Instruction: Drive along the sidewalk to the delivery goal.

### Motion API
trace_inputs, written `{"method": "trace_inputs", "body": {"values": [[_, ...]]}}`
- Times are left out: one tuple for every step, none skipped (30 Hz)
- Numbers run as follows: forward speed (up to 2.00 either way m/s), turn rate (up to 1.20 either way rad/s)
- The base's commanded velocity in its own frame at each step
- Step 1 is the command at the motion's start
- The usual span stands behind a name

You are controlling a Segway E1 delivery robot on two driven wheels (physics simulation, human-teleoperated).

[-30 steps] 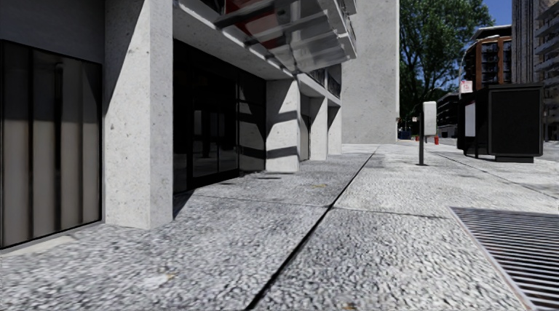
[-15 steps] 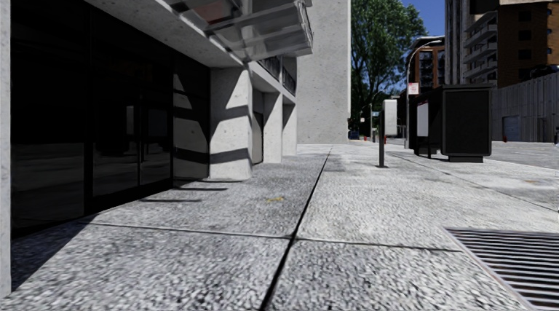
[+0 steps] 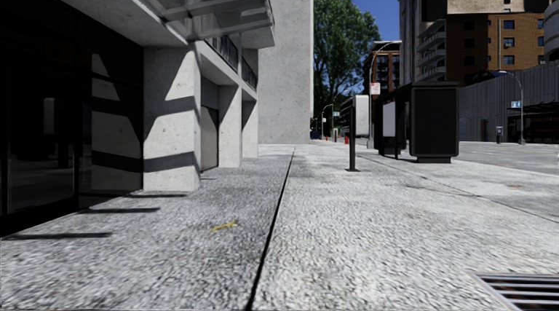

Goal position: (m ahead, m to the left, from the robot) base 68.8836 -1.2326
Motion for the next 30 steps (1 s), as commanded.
{"method": "trace_inputs", "body": {"values": [[2.00, -0.15], [2.00, 0.00], [2.00, 0.00], [2.00, 0.00], [2.00, 0.00], [2.00, 0.00], [2.00, 0.00], [2.00, 0.00], [2.00, 0.00], [2.00, 0.00], [2.00, 0.00], [2.00, 0.00], [2.00, 0.00], [2.00, 0.00], [2.00, 0.00], [2.00, 0.00], [2.00, 0.00], [2.00, 0.00], [2.00, 0.00], [2.00, 0.00], [2.00, 0.00], [2.00, 0.00], [2.00, 0.00], [2.00, 0.00], [2.00, 0.00], [2.00, 0.00], [2.00, 0.00], [2.00, 0.00], [2.00, 0.00], [2.00, 0.00]]}}
